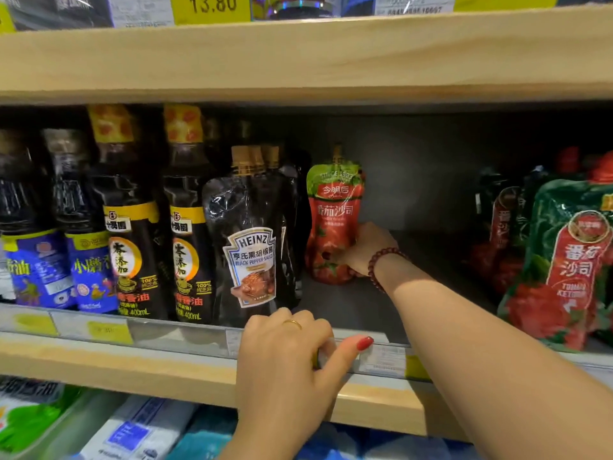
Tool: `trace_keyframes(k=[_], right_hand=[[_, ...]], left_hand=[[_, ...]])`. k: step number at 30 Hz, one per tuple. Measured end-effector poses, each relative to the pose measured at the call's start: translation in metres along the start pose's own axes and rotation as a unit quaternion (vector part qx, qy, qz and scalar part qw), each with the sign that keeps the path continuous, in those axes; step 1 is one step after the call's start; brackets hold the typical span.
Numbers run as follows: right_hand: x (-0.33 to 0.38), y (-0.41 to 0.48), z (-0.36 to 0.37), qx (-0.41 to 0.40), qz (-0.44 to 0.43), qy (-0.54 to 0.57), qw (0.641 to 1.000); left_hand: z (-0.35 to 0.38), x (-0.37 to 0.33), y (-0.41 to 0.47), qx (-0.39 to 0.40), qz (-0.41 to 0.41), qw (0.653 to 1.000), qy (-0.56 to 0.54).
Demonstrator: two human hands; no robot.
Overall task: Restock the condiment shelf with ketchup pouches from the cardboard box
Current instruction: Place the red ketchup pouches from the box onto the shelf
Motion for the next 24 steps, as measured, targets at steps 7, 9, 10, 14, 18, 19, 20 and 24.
trace_keyframes(k=[7, 9, 10, 14, 18, 19, 20, 24], right_hand=[[-0.002, -0.007, -0.003, 0.022, 0.007, 0.075, 0.997], [-0.007, -0.012, -0.012, 0.025, 0.028, 0.091, 0.995], [-0.01, -0.015, -0.017, 0.021, 0.032, 0.092, 0.995], [-0.022, -0.038, -0.033, -0.036, 0.015, 0.097, 0.995], [-0.035, -0.078, -0.042, -0.074, 0.031, 0.172, 0.982], [-0.037, -0.092, -0.043, -0.067, 0.018, 0.187, 0.98], [-0.038, -0.106, -0.045, -0.064, -0.004, 0.19, 0.98], [-0.035, -0.173, -0.053, -0.074, -0.068, 0.195, 0.976]], left_hand=[[-0.004, -0.002, 0.0, 0.008, -0.008, 1.0, -0.004], [-0.004, -0.004, -0.001, 0.011, -0.012, 1.0, -0.008], [-0.004, -0.004, -0.002, 0.01, -0.014, 1.0, -0.011], [-0.003, -0.002, 0.0, 0.018, -0.022, 1.0, -0.008], [-0.005, -0.005, -0.002, 0.022, -0.037, 0.999, -0.025], [-0.005, -0.006, -0.002, 0.028, -0.042, 0.998, -0.024], [-0.006, -0.007, -0.001, 0.042, -0.048, 0.998, -0.02], [-0.019, -0.017, 0.007, 0.096, -0.133, 0.981, -0.1]])
Point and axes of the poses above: each hand's wrist, its own y-axis towards the middle knuckle, its own z-axis out of the palm, x = y × z, the point moved 2 cm from there along y, towards the middle knuckle, and after that the axes turned 15 degrees about -y, right-handed, at the moved point
